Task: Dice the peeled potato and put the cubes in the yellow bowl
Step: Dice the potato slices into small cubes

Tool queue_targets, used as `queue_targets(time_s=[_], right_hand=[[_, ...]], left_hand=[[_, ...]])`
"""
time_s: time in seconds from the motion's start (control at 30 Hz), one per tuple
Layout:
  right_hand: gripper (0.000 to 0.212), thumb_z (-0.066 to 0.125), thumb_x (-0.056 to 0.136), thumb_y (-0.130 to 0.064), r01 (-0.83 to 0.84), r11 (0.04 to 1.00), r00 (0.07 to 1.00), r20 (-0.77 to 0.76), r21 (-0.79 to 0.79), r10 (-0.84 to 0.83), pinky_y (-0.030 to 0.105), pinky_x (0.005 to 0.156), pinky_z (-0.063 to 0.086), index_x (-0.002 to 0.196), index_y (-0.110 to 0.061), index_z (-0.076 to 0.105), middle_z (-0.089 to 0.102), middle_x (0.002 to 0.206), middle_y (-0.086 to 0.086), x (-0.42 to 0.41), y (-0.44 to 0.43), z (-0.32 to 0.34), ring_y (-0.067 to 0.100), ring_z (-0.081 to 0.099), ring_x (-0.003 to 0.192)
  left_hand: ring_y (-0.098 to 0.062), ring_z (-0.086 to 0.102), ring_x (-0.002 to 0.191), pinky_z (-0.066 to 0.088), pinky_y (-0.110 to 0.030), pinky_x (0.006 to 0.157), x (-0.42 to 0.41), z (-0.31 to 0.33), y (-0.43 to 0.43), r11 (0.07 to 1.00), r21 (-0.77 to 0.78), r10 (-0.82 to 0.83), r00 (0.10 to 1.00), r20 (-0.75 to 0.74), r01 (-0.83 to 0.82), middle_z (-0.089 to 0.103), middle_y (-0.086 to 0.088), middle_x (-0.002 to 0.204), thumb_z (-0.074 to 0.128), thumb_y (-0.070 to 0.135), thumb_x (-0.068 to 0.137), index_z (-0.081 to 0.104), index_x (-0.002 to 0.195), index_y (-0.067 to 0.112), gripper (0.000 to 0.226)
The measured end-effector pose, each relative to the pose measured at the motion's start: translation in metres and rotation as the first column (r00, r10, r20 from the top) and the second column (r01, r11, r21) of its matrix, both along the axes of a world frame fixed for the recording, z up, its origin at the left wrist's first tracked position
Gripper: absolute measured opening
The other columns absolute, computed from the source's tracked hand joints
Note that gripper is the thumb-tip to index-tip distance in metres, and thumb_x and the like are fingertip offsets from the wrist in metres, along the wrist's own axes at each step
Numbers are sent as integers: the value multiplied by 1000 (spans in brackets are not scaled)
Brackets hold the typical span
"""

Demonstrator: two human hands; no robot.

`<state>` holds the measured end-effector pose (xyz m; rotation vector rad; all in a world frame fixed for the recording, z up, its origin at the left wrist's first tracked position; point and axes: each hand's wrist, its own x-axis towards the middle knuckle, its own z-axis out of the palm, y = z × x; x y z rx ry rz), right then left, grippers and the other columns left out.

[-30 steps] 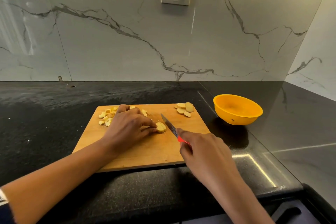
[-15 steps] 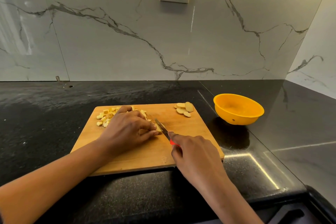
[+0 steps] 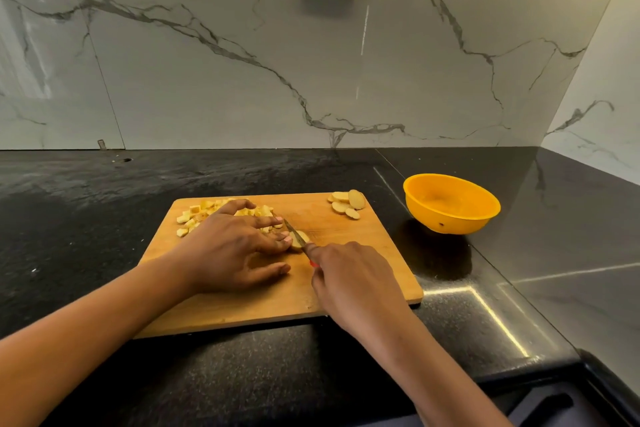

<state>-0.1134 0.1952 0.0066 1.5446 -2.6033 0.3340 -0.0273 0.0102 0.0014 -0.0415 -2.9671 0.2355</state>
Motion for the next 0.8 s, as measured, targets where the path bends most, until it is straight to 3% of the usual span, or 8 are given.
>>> queue_targets(time_s=[0.2, 0.37, 0.53, 0.7, 0.8], right_hand=[[48, 34, 102, -29, -33, 999, 999, -29, 2, 33, 32, 70, 39, 150, -29, 25, 62, 112, -2, 24, 44, -2, 20, 55, 97], [46, 35, 100, -36, -12, 999, 1000, 9, -38, 12, 30, 70, 42, 146, -36, 30, 63, 113, -7, 31, 70, 12, 18, 57, 97], [46, 35, 101, -36, 14, 990, 1000, -16, -141, -16, 22, 53, 30, 146, -41, 29, 66, 108, -7, 27, 68, 18, 11, 42, 75], [46, 38, 100, -37, 74, 963, 997, 1, -260, -76, 20, 58, 37, 145, -40, 31, 66, 102, -10, 13, 50, 9, 7, 49, 76], [44, 43, 99, -35, 128, 940, 992, 18, -315, -129, 19, 61, 42, 143, -39, 37, 68, 99, -10, -4, 35, 6, 7, 57, 77]], left_hand=[[15, 7, 127, -6, -25, 109, -1, 4, 6, 999, -19, 34, 999, 42, -34, 39, 25, 141, -7, 77, 71, 41, 134, 46, 85], [13, 25, 130, 4, -25, 109, 0, 1, 6, 996, 70, 49, 999, -22, -47, 47, 27, 135, -17, 82, 65, 46, 129, 46, 96], [11, 41, 122, 13, -22, 103, -1, -4, 5, 972, 219, 102, 990, -93, -79, 55, 29, 124, -9, 91, 59, 53, 121, 49, 97], [15, 40, 103, 23, -27, 106, -1, -5, 5, 941, 331, 125, 981, -147, -70, 61, 23, 115, -2, 95, 55, 56, 112, 51, 93], [11, 36, 100, 25, -24, 98, 0, 1, 7, 905, 413, 175, 975, -138, -104, 58, 17, 118, 4, 99, 47, 48, 117, 52, 96]])
